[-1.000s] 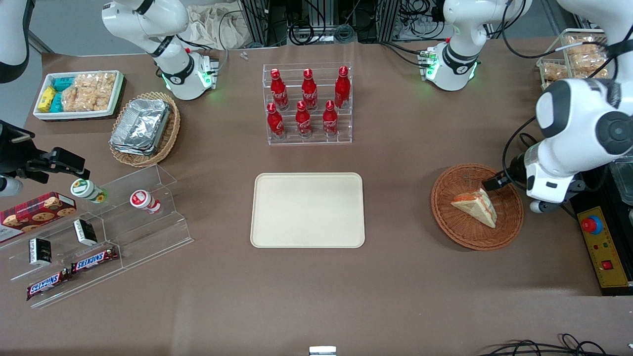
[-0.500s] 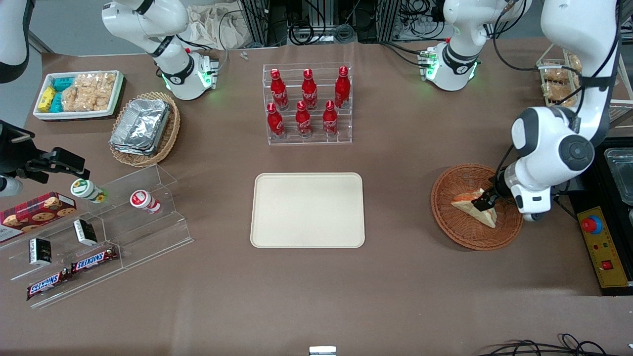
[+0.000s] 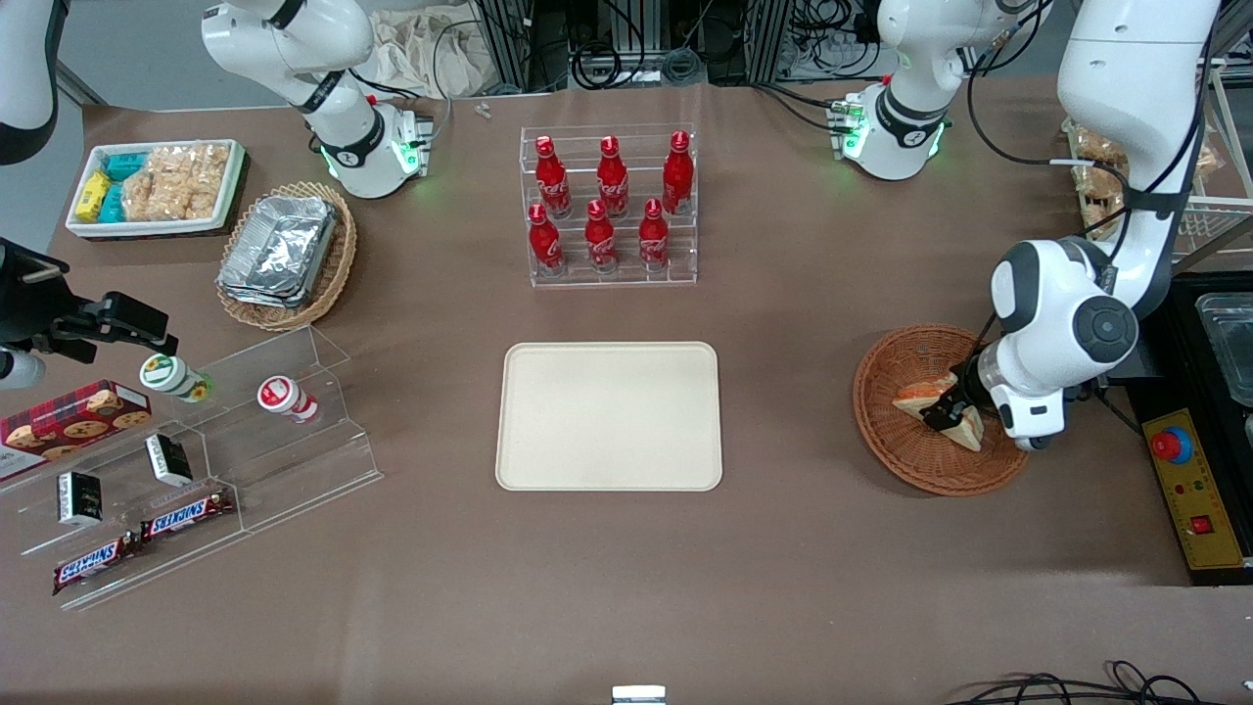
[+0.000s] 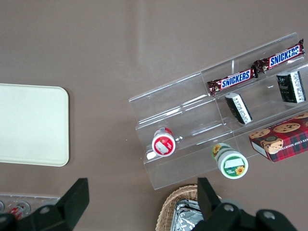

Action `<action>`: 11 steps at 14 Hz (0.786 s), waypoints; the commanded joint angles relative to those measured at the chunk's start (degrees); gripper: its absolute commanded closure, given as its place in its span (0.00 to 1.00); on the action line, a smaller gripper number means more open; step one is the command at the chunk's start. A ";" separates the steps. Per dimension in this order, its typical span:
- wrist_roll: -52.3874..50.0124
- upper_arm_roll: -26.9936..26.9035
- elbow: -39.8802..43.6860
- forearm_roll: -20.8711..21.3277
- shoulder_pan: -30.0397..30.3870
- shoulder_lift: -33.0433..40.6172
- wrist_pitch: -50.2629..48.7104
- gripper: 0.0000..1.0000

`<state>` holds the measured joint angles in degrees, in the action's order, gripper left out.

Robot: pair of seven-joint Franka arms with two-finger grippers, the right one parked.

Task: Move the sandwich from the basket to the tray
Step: 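Lower the left gripper and close it on the wrapped sandwich, then lift the sandwich and carry it with the left gripper to the tray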

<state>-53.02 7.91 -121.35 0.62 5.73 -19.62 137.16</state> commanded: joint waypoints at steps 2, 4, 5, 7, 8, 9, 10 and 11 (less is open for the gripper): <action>-2.44 0.18 0.76 2.63 0.07 0.02 1.45 1.00; -2.09 0.35 1.29 2.63 -0.02 2.63 0.23 1.00; -1.13 0.44 1.46 2.63 0.07 5.18 -2.22 1.00; 2.20 1.31 5.05 2.63 -0.19 8.27 -12.03 1.00; 4.31 3.06 7.07 2.54 -0.11 9.67 -18.00 1.00; 6.33 4.99 9.00 2.45 -0.10 10.64 -22.33 1.00; 7.40 7.19 10.85 2.11 -0.10 11.18 -25.68 1.00; 7.84 9.21 12.69 1.75 -0.10 11.18 -28.49 1.00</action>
<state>-47.03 13.70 -111.69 2.33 5.57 -9.04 113.83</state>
